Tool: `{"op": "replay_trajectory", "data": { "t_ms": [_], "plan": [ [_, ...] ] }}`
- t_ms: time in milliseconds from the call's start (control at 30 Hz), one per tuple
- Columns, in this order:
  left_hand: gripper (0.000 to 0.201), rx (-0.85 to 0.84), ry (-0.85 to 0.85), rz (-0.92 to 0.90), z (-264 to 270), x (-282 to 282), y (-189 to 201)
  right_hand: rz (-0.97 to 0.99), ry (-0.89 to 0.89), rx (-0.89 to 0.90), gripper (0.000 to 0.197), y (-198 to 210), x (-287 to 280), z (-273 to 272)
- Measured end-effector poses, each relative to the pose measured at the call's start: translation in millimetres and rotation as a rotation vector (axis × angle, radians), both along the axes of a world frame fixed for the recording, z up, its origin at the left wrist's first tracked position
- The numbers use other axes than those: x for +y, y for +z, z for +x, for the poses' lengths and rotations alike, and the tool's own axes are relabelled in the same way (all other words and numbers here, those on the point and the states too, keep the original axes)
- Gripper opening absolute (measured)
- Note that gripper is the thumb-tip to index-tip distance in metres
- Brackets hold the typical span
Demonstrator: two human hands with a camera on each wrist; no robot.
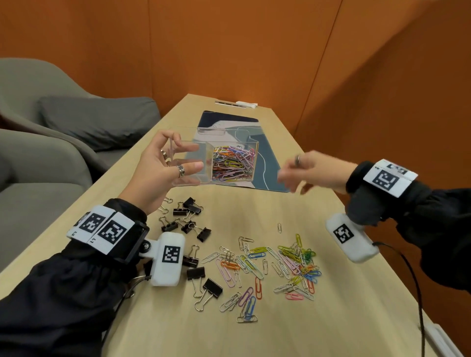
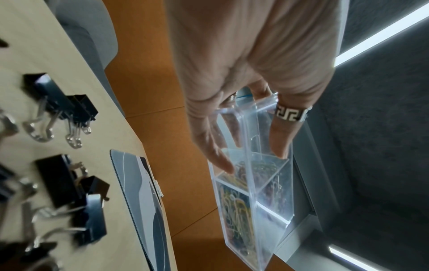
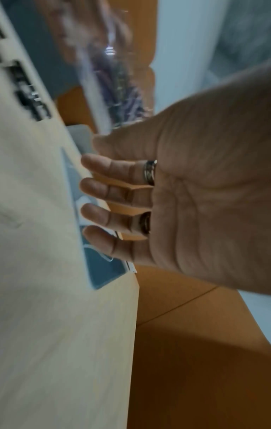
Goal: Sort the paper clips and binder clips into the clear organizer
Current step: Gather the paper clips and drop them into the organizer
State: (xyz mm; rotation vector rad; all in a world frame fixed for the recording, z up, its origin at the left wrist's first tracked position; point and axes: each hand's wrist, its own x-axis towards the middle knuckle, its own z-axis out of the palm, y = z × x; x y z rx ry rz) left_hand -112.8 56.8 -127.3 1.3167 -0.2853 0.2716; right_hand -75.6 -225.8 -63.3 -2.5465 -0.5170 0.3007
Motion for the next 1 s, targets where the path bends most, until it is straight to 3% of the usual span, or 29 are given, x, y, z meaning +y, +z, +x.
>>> {"op": "replay_trajectory", "data": {
  "t_ms": [100, 167, 300, 533, 667, 800, 1000],
  "plan": [
    [0.039, -0.002, -0.001, 0.008, 0.0, -0.4, 0.1, -0.279, 0.138, 0.105, 0.021, -33.3, -8.6, -2.3],
    [0.039, 0.005, 0.002, 0.017, 0.0, -0.6, -0.1, -0.328, 0.115, 0.103, 0.024, -50.3, -11.6, -0.5],
    [0.039, 0.007, 0.006, 0.032, 0.7, -0.7, -0.6, -0.314, 0.051, 0.136, 0.025, -67.8, -12.2, -0.4],
    [0.039, 0.001, -0.005, 0.037, 0.0, -2.0, -0.5, -0.328, 0.145, 0.223, 0.025, -66.2, -19.1, -20.1],
    [0.039, -0.015, -0.011, 0.037, -0.5, -2.4, -0.2, -0.338, 0.036, 0.08, 0.025, -59.9, -30.4, -27.8],
    [0.038, -0.014, -0.021, 0.021, -1.4, -3.6, 0.6, -0.338, -0.049, 0.213, 0.029, -64.9, -34.7, -33.3],
    [0.038, -0.01, -0.017, 0.017, -2.4, -4.5, 1.3, -0.209, -0.024, 0.32, 0.029, -66.2, -17.1, -48.3]
  ]
}}
